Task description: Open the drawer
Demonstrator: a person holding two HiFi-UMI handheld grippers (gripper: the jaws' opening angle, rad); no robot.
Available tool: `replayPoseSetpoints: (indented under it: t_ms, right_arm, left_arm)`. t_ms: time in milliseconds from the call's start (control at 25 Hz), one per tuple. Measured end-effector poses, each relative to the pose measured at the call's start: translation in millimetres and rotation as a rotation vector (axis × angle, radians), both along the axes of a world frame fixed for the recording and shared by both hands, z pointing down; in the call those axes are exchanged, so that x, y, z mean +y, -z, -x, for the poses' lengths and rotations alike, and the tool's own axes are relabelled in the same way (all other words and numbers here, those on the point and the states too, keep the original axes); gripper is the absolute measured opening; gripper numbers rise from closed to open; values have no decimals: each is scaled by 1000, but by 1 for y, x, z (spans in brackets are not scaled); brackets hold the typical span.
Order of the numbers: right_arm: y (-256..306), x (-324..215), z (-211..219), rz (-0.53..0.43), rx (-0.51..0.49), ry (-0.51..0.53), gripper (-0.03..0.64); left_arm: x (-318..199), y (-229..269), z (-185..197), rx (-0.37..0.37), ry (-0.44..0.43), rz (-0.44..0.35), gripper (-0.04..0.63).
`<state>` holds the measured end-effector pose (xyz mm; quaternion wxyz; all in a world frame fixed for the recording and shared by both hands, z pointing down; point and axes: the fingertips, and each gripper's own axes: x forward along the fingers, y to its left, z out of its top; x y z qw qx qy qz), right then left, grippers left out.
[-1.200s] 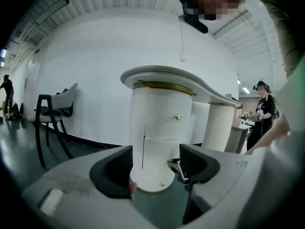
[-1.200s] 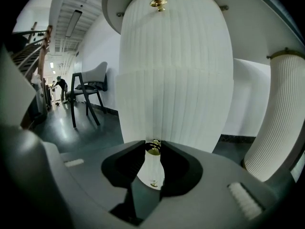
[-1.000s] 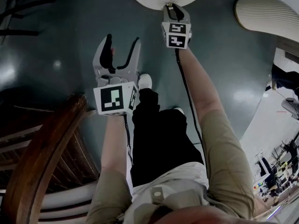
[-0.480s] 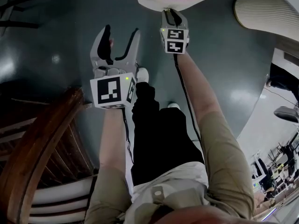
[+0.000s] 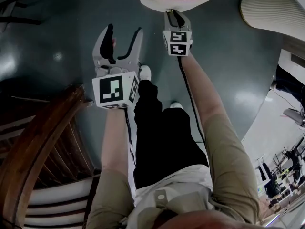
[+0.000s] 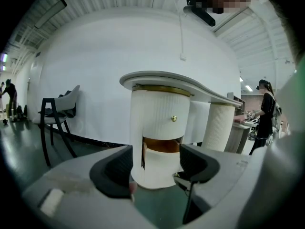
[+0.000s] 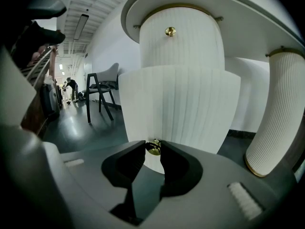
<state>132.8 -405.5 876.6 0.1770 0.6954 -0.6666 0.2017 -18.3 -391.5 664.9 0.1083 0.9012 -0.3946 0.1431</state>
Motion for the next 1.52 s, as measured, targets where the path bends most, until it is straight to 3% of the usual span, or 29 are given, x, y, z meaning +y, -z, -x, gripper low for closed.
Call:
replayPoseSetpoints:
  t_ms: [1520]
  right_arm:
    - [-7, 75, 36, 79, -16, 35, 101]
  left_arm:
    - [65, 3, 16, 17, 31, 51, 319]
